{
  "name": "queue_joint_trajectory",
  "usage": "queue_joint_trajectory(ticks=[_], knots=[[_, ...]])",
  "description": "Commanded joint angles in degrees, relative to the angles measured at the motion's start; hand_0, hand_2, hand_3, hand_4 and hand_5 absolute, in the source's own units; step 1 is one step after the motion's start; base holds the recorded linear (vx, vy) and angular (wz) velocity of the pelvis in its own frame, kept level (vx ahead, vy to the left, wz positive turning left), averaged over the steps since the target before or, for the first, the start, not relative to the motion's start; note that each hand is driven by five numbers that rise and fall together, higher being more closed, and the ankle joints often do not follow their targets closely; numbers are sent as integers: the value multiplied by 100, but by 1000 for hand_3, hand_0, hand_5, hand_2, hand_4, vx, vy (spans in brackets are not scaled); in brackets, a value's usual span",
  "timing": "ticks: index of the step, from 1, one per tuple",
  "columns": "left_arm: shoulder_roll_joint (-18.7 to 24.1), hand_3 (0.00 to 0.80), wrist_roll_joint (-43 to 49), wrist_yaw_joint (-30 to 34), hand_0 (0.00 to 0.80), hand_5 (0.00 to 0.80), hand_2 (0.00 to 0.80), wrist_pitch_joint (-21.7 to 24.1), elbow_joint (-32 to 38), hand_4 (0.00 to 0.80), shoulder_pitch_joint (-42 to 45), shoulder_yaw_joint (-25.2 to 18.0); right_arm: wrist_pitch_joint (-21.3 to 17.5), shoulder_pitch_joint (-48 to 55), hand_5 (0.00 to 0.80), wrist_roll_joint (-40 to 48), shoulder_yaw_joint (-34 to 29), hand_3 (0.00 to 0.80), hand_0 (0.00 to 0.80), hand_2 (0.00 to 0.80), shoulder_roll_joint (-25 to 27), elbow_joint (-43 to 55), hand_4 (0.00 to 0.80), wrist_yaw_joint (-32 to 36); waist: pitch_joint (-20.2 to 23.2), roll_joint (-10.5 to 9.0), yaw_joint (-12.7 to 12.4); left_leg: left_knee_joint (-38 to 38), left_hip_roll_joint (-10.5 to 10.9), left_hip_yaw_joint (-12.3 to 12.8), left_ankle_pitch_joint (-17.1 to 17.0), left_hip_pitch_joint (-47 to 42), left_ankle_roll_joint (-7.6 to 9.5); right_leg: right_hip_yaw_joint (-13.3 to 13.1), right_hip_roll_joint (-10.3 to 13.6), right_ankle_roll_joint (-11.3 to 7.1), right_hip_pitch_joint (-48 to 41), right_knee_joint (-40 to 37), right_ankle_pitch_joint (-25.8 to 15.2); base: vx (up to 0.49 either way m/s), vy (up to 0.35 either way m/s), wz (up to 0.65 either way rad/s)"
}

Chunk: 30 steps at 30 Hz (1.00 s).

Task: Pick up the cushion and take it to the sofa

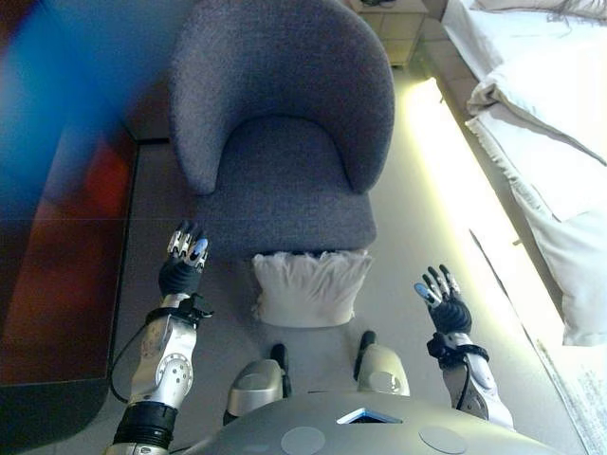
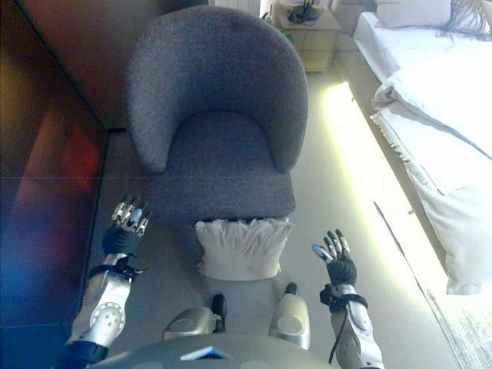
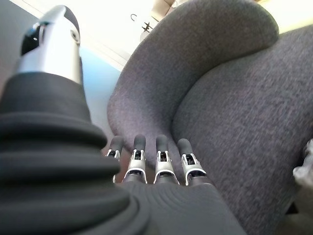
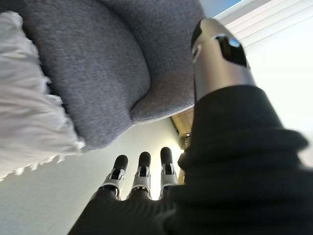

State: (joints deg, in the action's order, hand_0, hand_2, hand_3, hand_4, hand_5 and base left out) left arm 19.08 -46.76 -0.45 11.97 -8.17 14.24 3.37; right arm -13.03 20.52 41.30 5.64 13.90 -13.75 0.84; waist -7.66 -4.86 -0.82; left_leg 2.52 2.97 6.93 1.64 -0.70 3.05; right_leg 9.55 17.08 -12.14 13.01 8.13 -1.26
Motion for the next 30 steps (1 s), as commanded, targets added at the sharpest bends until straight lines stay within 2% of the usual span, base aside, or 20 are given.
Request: queue_joint_trajectory(ticks=[1,5,7,11,13,15,17,18,20,24,25,27,30], knots=[[143,0,223,-36,0,0,0,197,703,0,106,-213,-134,-117,0,102,-18,0,0,0,107,218,0,159,-15,-183,18,384,28,29,986,-422,11,331,-57,58,-139,-378,-1326,253,-85,2],[117,0,242,-15,0,0,0,78,764,0,253,-284,-148,8,0,69,-16,0,0,0,141,261,0,217,94,-165,2,596,-91,99,1144,-542,-47,417,7,121,-288,-292,-1159,293,-158,13],[105,0,183,-20,0,0,0,26,705,0,284,-329,-125,-3,0,21,26,0,0,0,179,326,0,174,111,-131,43,701,-188,156,1235,-649,-73,367,24,152,-251,-136,-1101,273,-166,5],[86,0,157,-143,0,0,0,2,527,0,282,-375,1,-19,0,-165,88,0,0,0,282,426,0,220,161,-3,180,992,-495,200,1016,-715,-225,178,-195,317,-264,116,-639,239,-172,3],[62,0,173,-253,0,0,0,3,451,0,266,-385,67,-58,0,-391,131,0,0,0,373,396,0,261,185,67,240,1269,-702,216,725,-725,-365,190,-359,419,-313,185,-365,203,-183,17],[7,0,247,-375,0,0,0,44,394,0,230,-352,128,-160,0,-480,182,0,0,0,486,296,0,331,157,129,225,2022,-910,157,190,-466,-593,254,-533,618,-489,162,-144,158,-187,4],[-107,0,336,-557,0,0,0,61,308,0,191,-280,167,-340,0,-561,244,0,0,0,616,122,0,428,67,127,149,3082,-975,92,-145,175,-716,305,-560,833,-692,191,55,123,-124,-18],[-143,0,337,-596,0,0,0,55,247,0,181,-243,179,-414,0,-631,268,0,0,0,657,64,0,425,31,130,130,3222,-1076,155,-269,394,-764,327,-523,886,-757,221,127,100,7,-16],[-242,0,451,-598,0,0,0,35,25,0,123,-137,238,-599,0,-752,314,0,0,0,723,-41,0,416,-82,227,83,2918,-1319,227,-426,546,-867,361,-432,891,-872,352,275,112,141,-20],[-186,0,729,-686,0,0,0,24,-325,0,-51,12,378,-972,0,-905,439,0,0,0,817,-227,0,193,-296,447,-101,1382,-1498,-42,-681,548,-914,239,-339,704,-879,578,439,84,199,-23],[-113,0,734,-718,0,0,0,3,-444,0,-231,63,359,-1124,0,-936,477,0,0,0,830,-316,0,74,-384,476,-119,1315,-1526,-39,-635,669,-922,235,-271,675,-763,717,489,-57,136,-7],[-35,0,792,-713,0,0,0,3,-752,0,-615,94,305,-1471,0,-1107,537,0,0,0,776,-553,0,-185,-512,440,-113,1336,-1402,100,-74,789,-801,258,19,542,-412,1048,457,-118,151,17],[28,0,906,-825,0,0,0,124,-973,0,-973,156,272,-1816,0,-1376,527,0,0,0,724,-716,0,-577,-824,395,-131,1999,-1234,-22,399,1378,-761,137,371,391,224,1673,426,-139,140,24]])
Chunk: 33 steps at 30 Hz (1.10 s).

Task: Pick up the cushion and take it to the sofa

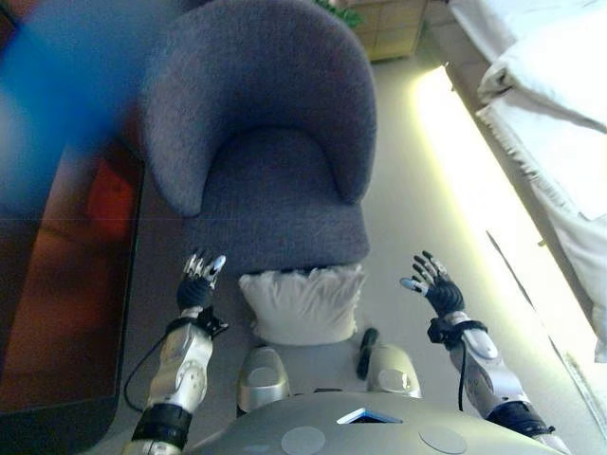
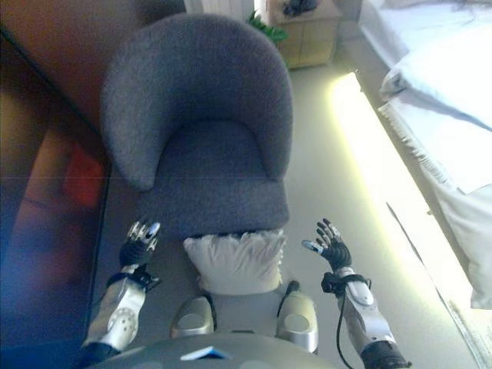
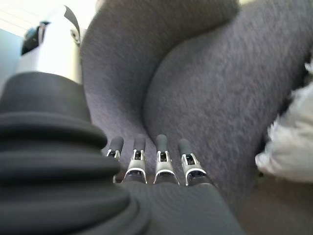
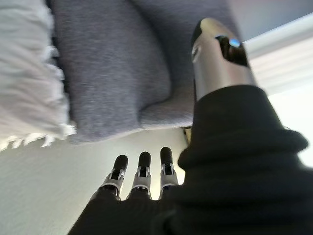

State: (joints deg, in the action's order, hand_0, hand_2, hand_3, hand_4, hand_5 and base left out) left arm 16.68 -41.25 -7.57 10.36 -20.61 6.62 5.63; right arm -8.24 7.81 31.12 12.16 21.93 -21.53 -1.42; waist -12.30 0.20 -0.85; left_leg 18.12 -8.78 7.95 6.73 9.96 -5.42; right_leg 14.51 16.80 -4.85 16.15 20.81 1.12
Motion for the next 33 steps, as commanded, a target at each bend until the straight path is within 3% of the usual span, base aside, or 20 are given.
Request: queue_joint_trajectory(ticks=[1,8,9,20,29,33], knots=[[279,0,383,-139,0,0,0,330,213,0,-294,-51,-189,-668,0,-448,-125,0,0,0,-82,-22,0,-425,-470,-115,-139,727,-46,-117,31,526,105,-397,482,-349,86,577,188,-139,90,46],[390,0,342,-224,0,0,0,626,-407,0,-1046,322,-7,-1855,0,-134,47,0,0,0,104,-872,0,-589,-1037,0,-279,1977,-95,-223,562,1820,194,-645,715,-325,1211,1473,247,-150,47,9],[381,0,289,-237,0,0,0,705,-548,0,-1247,396,29,-2132,0,-54,51,0,0,0,198,-1014,0,-526,-1153,51,-293,2241,-119,-279,761,2027,158,-703,736,-352,1406,1716,400,-121,47,5],[330,0,435,-188,0,0,0,964,-1308,0,-2927,747,268,-4274,0,362,110,0,0,0,903,-2036,0,-379,-1617,398,-157,4158,-81,-514,1269,4239,283,-1300,669,-162,3762,3742,972,-160,65,2],[701,0,317,121,0,0,0,719,-1836,0,-3661,873,445,-5109,0,465,244,0,0,0,1310,-2751,0,92,-1690,526,4,5440,-157,-554,1549,5599,354,-1649,464,-11,5101,4894,1397,-41,21,-2],[979,0,69,585,0,0,0,293,-2024,0,-4055,952,624,-5387,0,544,406,0,0,0,1500,-3039,0,460,-1718,511,64,5861,-210,-548,1640,6056,381,-1709,427,56,5517,5227,1523,1,15,-9]])
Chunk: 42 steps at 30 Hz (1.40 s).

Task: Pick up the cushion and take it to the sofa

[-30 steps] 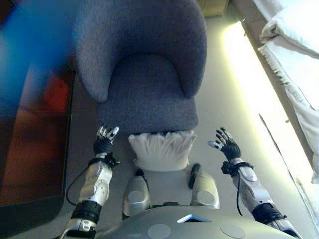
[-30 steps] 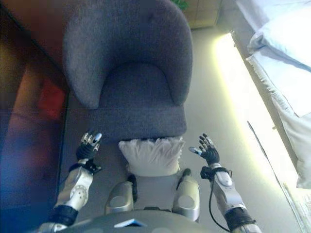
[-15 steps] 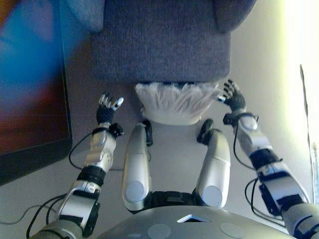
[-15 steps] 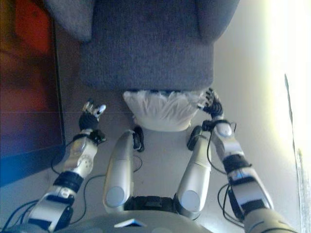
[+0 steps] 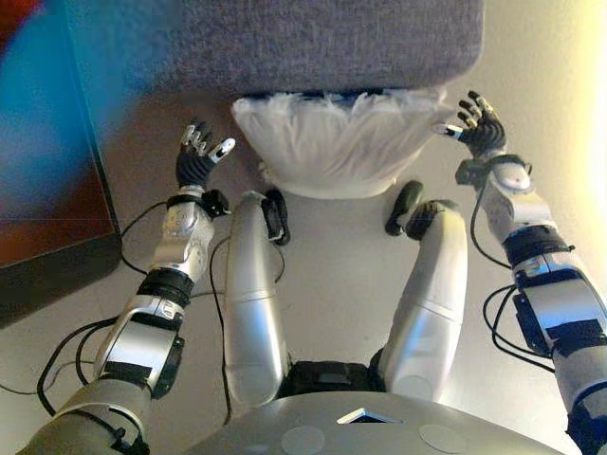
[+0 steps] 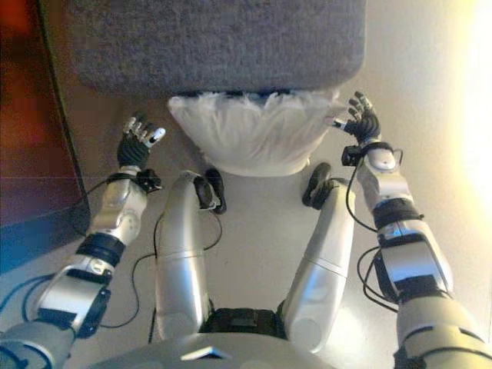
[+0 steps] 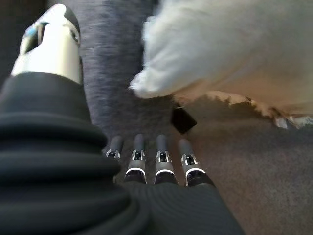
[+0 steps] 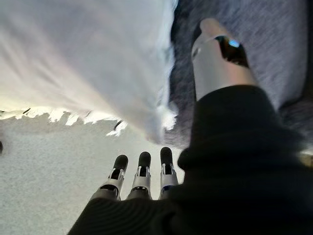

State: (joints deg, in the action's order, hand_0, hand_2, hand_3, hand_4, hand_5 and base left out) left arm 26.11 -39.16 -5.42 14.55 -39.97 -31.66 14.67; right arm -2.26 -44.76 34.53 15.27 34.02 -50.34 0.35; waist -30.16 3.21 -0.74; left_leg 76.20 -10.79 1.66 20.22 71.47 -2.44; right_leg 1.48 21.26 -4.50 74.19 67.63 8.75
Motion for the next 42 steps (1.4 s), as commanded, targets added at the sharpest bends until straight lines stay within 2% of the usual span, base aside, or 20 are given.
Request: queue_joint_trajectory(ticks=[1,5,12,19,26,31,36,37,38,41,42], knots=[[100,0,-214,403,0,0,0,-214,-158,0,-326,82,57,-219,0,253,129,0,0,0,316,-241,0,363,60,211,64,140,-23,83,319,-13,87,-422,-23,33,-209,615,786,18,20,-4],[292,0,-563,513,0,0,0,-408,-430,0,-704,117,152,-434,0,388,236,0,0,0,320,-389,0,726,41,179,112,425,-82,78,435,249,98,-480,-38,67,64,846,862,24,8,-5],[429,0,-857,1102,0,0,0,-803,-452,0,-941,258,281,-502,0,381,525,0,0,0,339,-173,0,1417,38,119,149,658,-173,57,503,548,85,-517,-25,103,383,1018,863,24,-2,-5],[563,0,-958,1462,0,0,0,-1297,-555,0,-1237,424,442,-721,0,28,967,0,0,0,366,-96,0,1977,37,101,163,848,-252,45,537,755,74,-559,42,124,599,1167,859,3,-3,-1],[587,0,-903,1690,0,0,0,-1710,-765,0,-1500,760,498,-1034,0,6,1305,0,0,0,318,-14,0,1913,37,127,180,961,-282,54,563,877,77,-594,76,142,732,1246,849,-3,-5,3],[544,0,-905,1866,0,0,0,-1757,-771,0,-1655,936,613,-1161,0,-105,1491,0,0,0,248,207,0,1836,37,127,192,1057,-287,44,594,990,85,-633,92,163,855,1330,853,-1,-3,1],[438,0,-1057,2060,0,0,0,-1717,-670,0,-1815,1064,571,-1348,0,-32,1598,0,0,0,187,295,0,1890,37,138,187,1130,-276,47,640,1065,95,-659,119,168,920,1374,868,-3,-4,3],[430,0,-1060,2094,0,0,0,-1707,-639,0,-1834,1097,590,-1376,100,-10,1616,100,100,100,172,346,100,1894,37,139,184,1141,-271,45,644,1081,96,-661,123,169,934,1380,864,0,0,0],[408,380,-1045,2114,380,380,380,-1681,-590,380,-1845,1143,600,-1399,800,-7,1642,800,800,800,138,407,800,1888,37,141,178,1160,-267,46,651,1093,95,-660,132,169,946,1391,861,-2,-13,3],[352,499,-1008,2046,499,499,499,-1684,-491,499,-1841,1197,693,-1384,800,18,1678,800,800,800,115,541,800,1816,37,132,170,1212,-270,39,671,1125,94,-661,162,167,975,1413,849,3,-9,5],[349,493,-996,2026,493,493,493,-1688,-481,493,-1834,1195,699,-1376,800,24,1674,800,800,800,114,550,800,1807,37,131,168,1222,-269,36,674,1131,94,-659,164,166,981,1418,847,4,-8,8]])
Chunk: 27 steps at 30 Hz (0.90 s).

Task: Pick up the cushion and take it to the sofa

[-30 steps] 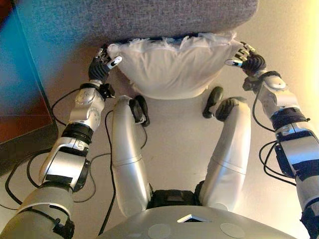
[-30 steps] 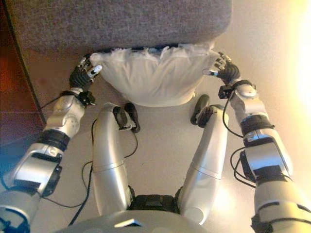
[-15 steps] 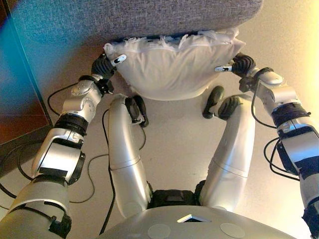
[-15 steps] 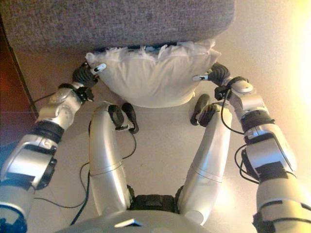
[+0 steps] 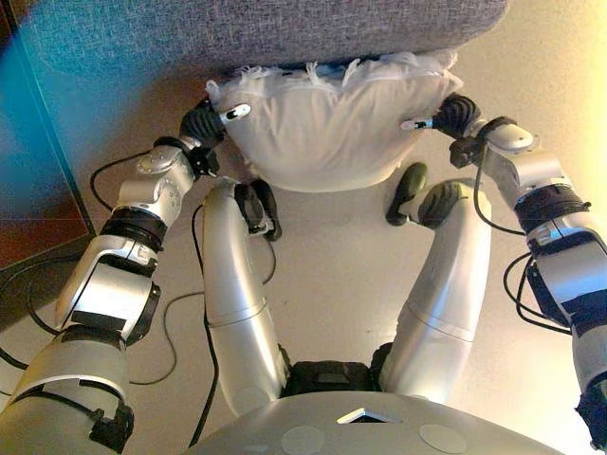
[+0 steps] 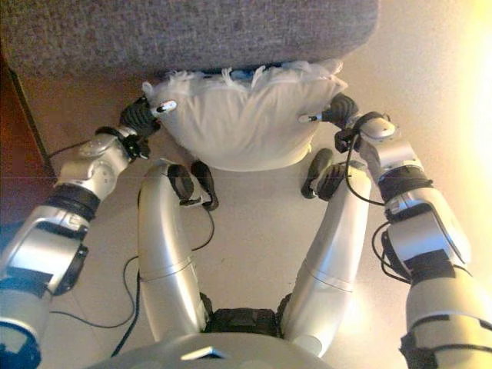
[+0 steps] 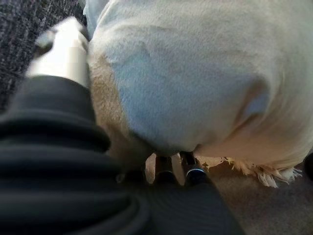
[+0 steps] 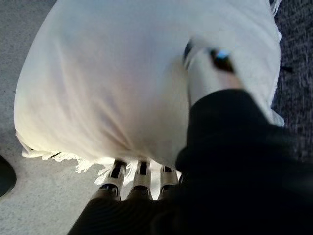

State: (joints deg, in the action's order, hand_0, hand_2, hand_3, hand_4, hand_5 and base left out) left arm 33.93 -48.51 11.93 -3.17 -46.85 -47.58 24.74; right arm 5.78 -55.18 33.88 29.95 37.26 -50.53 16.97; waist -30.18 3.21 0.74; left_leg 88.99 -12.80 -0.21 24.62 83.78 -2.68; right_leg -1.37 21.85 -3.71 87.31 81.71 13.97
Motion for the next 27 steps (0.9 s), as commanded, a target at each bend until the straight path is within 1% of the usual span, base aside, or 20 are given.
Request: queue_joint_trajectory(ticks=[1,2,3,4,5,11,15,17,18,21,23,24,25,26,27], knots=[[-434,496,-61,262,496,496,496,85,219,496,-234,200,-103,-314,800,105,197,800,800,800,-204,578,800,138,38,127,19,-39,-75,221,238,-96,119,-369,111,87,-333,9,316,3,-5,9],[-435,502,-57,258,502,502,502,81,225,502,-232,198,-104,-310,800,107,194,800,800,800,-202,578,800,138,38,127,18,-35,-76,219,239,-94,119,-368,112,87,-332,11,315,6,-11,7],[-443,549,-20,222,549,549,549,55,256,549,-223,188,-98,-284,800,142,170,800,800,800,-194,584,800,145,38,120,16,-9,-80,209,244,-85,118,-369,123,83,-321,25,306,7,-17,3],[-445,696,-9,203,696,696,696,68,252,696,-215,188,-100,-274,800,165,144,800,800,800,-186,571,800,164,38,115,15,12,-87,202,251,-76,117,-369,131,79,-313,37,302,0,0,0],[-438,800,-1,182,800,800,800,56,265,800,-214,183,-109,-252,800,182,126,800,800,800,-183,579,800,163,38,113,17,38,-90,197,260,-62,117,-373,136,75,-298,58,302,0,0,0],[-421,800,36,97,800,800,800,133,318,800,-135,92,-258,-93,800,367,-41,800,800,800,-210,667,800,10,38,101,22,23,-128,189,253,-107,97,-366,157,55,-328,40,272,0,0,0],[-470,800,207,18,800,800,800,458,453,800,-19,17,-447,84,800,334,-176,800,800,800,-255,816,800,-171,38,78,32,-401,-157,193,91,-355,7,-265,126,16,-601,-382,136,0,-4,-1],[-522,800,289,-61,800,800,800,677,539,800,98,-55,-611,224,800,366,-257,800,800,800,-271,927,800,-292,38,69,41,-686,-180,211,-29,-569,-48,-205,83,-9,-838,-663,48,6,-17,-4],[-569,800,372,-107,800,800,800,821,591,800,197,-110,-762,340,800,418,-326,800,800,800,-305,983,800,-377,38,60,47,-853,-190,213,-106,-708,-88,-172,49,-28,-991,-826,-6,14,-27,-5],[-702,800,577,-323,800,800,800,1235,818,800,496,-293,-1110,745,800,456,-562,800,800,800,-476,1337,800,-663,38,32,63,-1427,-194,239,-343,-1204,-220,-57,-61,-109,-1504,-1335,-180,19,-30,-11],[-779,800,699,-481,800,800,800,1528,987,800,715,-399,-1314,1029,800,428,-710,800,800,800,-602,1598,800,-796,39,12,69,-1847,-204,269,-489,-1555,-277,12,-124,-166,-1819,-1642,-307,16,-30,-14],[-863,800,792,-579,800,800,800,1793,1128,800,913,-501,-1521,1272,800,336,-841,800,800,800,-703,1805,800,-880,40,-1,73,-2192,-185,305,-614,-1825,-312,74,-181,-216,-2063,-1865,-399,16,-33,-12],[-900,800,846,-629,800,800,800,1872,1220,800,1010,-541,-1568,1410,800,292,-902,800,800,800,-748,1929,800,-914,41,-16,71,-2406,-174,334,-695,-2004,-321,128,-193,-234,-2243,-2027,-450,24,-51,-8],[-956,800,882,-695,800,800,800,2009,1386,800,1157,-598,-1680,1610,800,287,-996,800,800,800,-811,2129,800,-972,42,-35,68,-2801,-147,383,-842,-2313,-327,208,-204,-269,-2533,-2296,-528,28,-71,-4],[-987,800,913,-741,800,800,800,2089,1498,800,1245,-647,-1789,1776,800,293,-1066,800,800,800,-846,2260,800,-990,43,-43,77,-3084,-186,457,-956,-2506,-327,280,-188,-279,-2726,-2464,-558,32,-120,-4]])
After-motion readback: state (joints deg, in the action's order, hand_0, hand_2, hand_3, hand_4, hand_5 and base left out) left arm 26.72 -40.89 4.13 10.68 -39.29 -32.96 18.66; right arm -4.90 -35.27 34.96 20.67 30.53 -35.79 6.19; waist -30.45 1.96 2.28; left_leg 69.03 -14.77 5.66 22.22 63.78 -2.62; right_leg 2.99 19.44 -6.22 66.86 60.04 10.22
